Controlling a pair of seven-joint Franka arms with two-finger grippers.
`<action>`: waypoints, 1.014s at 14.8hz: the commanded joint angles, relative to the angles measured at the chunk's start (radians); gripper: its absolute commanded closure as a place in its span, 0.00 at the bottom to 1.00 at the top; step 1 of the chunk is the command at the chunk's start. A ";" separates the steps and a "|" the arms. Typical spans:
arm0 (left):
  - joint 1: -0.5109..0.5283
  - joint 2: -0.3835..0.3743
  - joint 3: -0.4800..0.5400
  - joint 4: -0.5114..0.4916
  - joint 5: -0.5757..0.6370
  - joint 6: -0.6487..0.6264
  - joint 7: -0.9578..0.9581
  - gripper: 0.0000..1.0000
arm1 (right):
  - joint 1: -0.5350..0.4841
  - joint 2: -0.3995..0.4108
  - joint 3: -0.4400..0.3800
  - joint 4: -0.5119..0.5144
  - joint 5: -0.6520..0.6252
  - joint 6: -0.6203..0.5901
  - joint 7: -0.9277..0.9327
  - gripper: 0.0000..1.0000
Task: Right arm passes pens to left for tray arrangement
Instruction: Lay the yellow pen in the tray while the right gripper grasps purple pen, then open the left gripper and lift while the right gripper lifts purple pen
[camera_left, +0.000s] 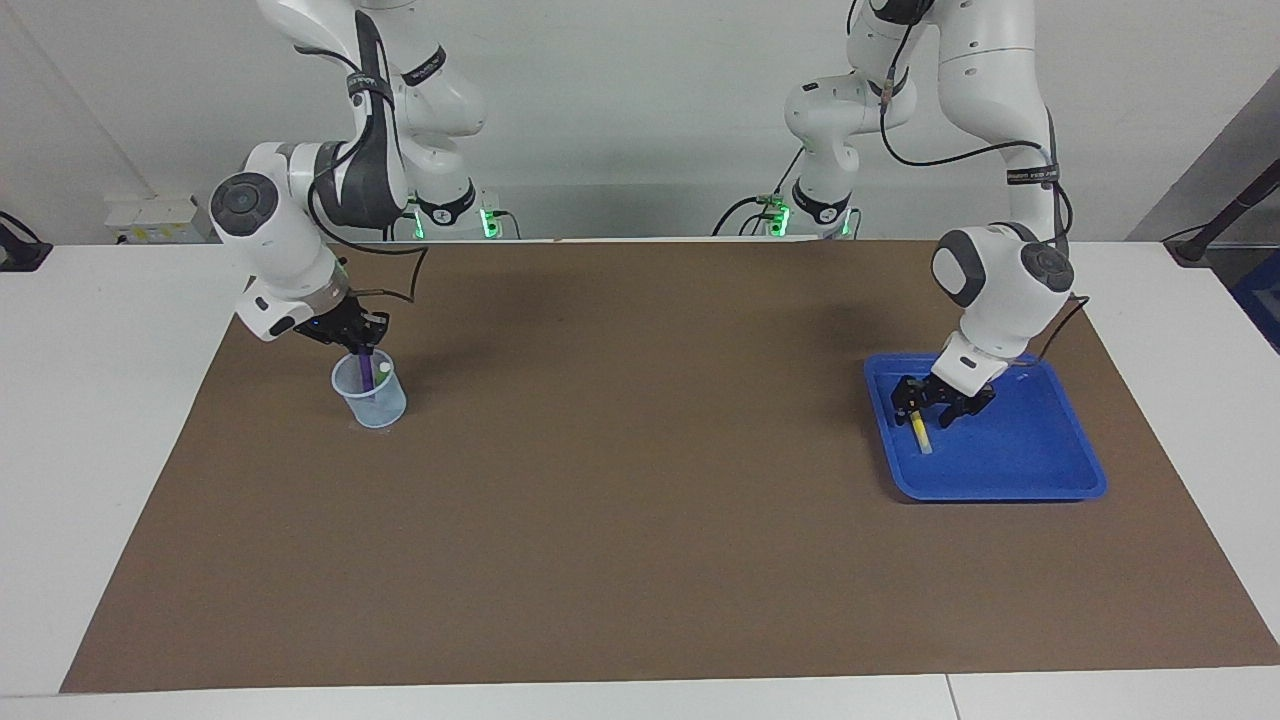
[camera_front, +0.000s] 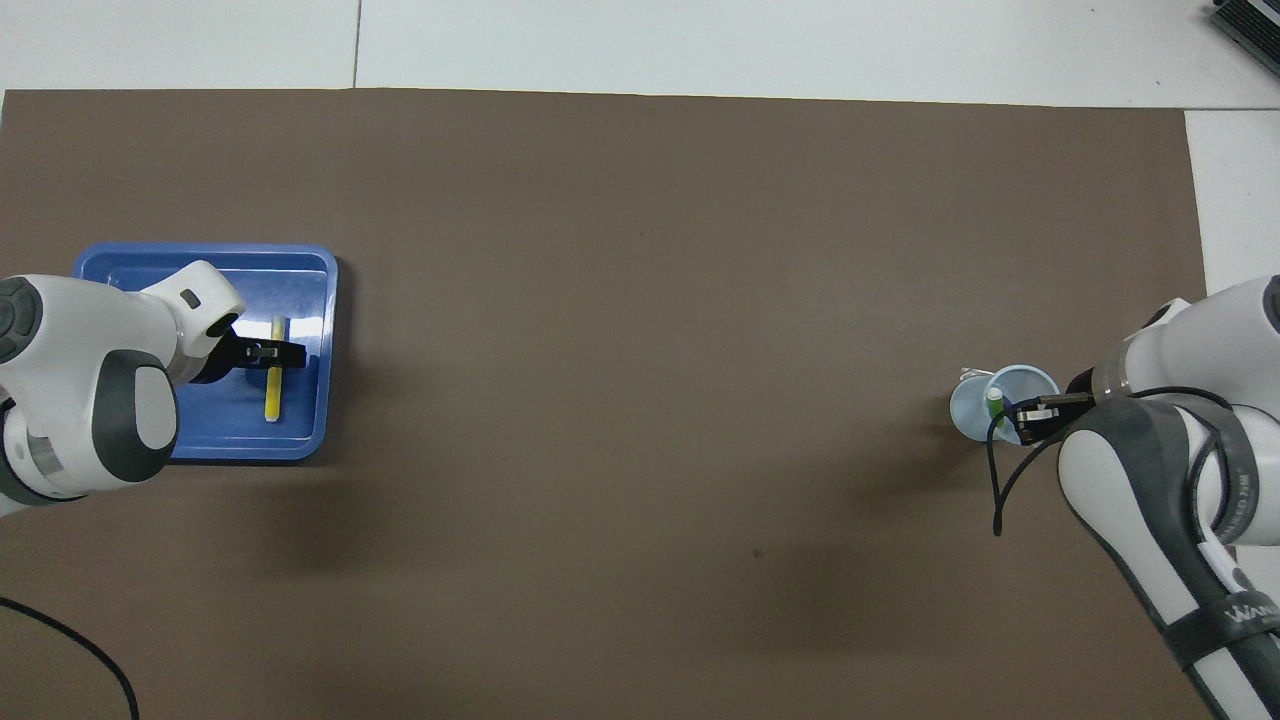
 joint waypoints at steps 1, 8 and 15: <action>0.013 0.010 -0.008 0.021 0.016 -0.011 -0.010 0.19 | -0.014 -0.012 0.007 -0.018 -0.020 0.008 -0.022 1.00; 0.010 -0.016 -0.010 0.203 0.010 -0.324 -0.101 0.19 | -0.012 -0.012 0.007 -0.017 -0.020 0.001 -0.027 0.71; -0.005 -0.114 -0.020 0.248 -0.082 -0.484 -0.324 0.19 | -0.014 -0.020 0.007 -0.035 -0.020 0.010 -0.028 0.63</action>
